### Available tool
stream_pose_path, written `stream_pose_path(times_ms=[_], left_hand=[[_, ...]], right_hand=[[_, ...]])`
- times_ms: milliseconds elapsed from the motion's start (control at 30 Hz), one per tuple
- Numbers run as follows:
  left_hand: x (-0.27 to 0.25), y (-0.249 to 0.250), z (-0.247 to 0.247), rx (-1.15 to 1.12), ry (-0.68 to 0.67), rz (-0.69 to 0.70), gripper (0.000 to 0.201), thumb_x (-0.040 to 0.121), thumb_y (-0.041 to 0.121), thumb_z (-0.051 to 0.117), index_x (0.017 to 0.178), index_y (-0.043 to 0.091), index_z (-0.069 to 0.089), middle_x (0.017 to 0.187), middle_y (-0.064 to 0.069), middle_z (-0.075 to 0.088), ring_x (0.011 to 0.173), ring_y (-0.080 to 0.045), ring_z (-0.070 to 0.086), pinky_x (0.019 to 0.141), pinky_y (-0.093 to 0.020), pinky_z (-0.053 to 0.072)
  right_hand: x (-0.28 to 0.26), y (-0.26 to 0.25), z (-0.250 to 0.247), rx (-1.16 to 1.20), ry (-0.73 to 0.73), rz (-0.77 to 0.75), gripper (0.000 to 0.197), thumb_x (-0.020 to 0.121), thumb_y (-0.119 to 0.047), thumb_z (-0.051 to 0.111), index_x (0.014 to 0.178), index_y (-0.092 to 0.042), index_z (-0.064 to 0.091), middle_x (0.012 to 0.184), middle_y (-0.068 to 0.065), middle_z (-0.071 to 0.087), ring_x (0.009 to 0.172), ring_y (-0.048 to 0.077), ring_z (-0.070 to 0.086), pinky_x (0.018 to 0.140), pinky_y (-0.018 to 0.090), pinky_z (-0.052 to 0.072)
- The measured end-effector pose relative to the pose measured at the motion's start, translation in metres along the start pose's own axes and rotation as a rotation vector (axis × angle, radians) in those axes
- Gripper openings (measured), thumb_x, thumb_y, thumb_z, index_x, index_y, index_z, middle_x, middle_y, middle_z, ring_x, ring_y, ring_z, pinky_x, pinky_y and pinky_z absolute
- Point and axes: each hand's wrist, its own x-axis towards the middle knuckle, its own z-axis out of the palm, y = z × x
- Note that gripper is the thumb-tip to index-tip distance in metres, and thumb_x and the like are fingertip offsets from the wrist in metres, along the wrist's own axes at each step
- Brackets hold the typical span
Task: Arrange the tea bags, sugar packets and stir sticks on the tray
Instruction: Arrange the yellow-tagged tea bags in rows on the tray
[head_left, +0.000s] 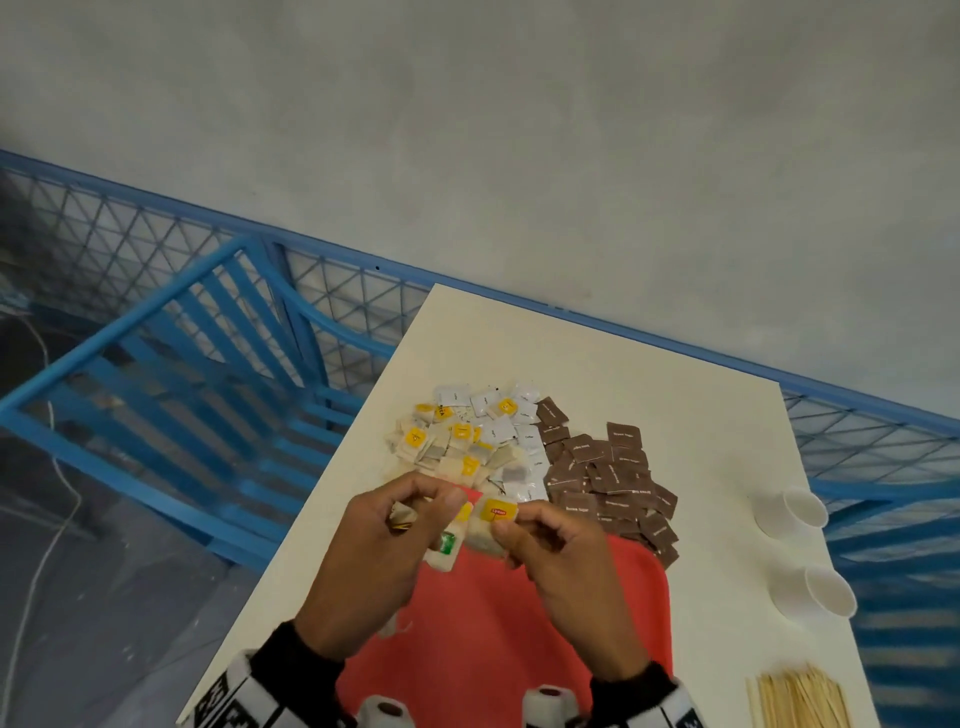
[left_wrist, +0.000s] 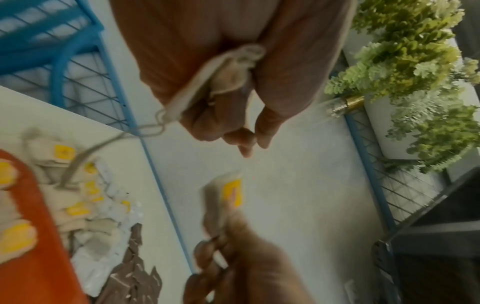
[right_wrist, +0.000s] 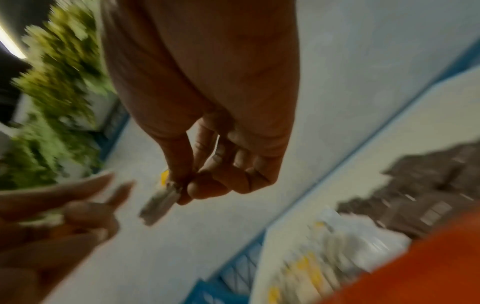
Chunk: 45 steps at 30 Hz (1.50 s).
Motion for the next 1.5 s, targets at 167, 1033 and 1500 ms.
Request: stream_pose_path(times_ms=[167, 1033, 1500], left_hand=[[-0.02, -0.035, -0.042, 0.165, 0.123, -0.119, 0.021, 0.091, 0.033, 0.066, 0.077, 0.019, 0.072, 0.056, 0.0, 0.054, 0.045, -0.007, 0.043, 0.047, -0.023, 0.035], [-0.021, -0.058, -0.099, -0.432, 0.165, -0.517, 0.064, 0.091, 0.062, 0.043, 0.094, 0.005, 0.072, 0.065, -0.01, 0.051, 0.037, -0.008, 0.021, 0.043, -0.016, 0.015], [0.024, -0.038, -0.022, -1.107, 0.143, -0.529, 0.05, 0.096, 0.055, 0.048, 0.085, 0.009, 0.062, 0.06, -0.001, 0.05, 0.03, -0.011, 0.028, 0.033, -0.015, 0.026]], right_hand=[[0.006, 0.123, 0.039, -0.285, -0.033, 0.32, 0.022, 0.085, -0.006, 0.069, 0.065, -0.014, 0.067, 0.052, -0.005, 0.059, 0.05, 0.006, 0.049, 0.054, 0.033, 0.041], [0.043, 0.132, 0.118, -0.508, 0.154, 0.391, 0.036, 0.079, -0.027, 0.074, 0.066, -0.02, 0.041, 0.064, -0.006, 0.051, 0.058, 0.009, 0.044, 0.057, 0.024, 0.037], [-0.033, 0.006, 0.066, -0.124, -0.2, -0.207, 0.032, 0.09, 0.004, 0.06, 0.11, -0.021, 0.064, 0.098, -0.014, 0.068, 0.081, 0.009, 0.063, 0.067, 0.023, 0.05]])
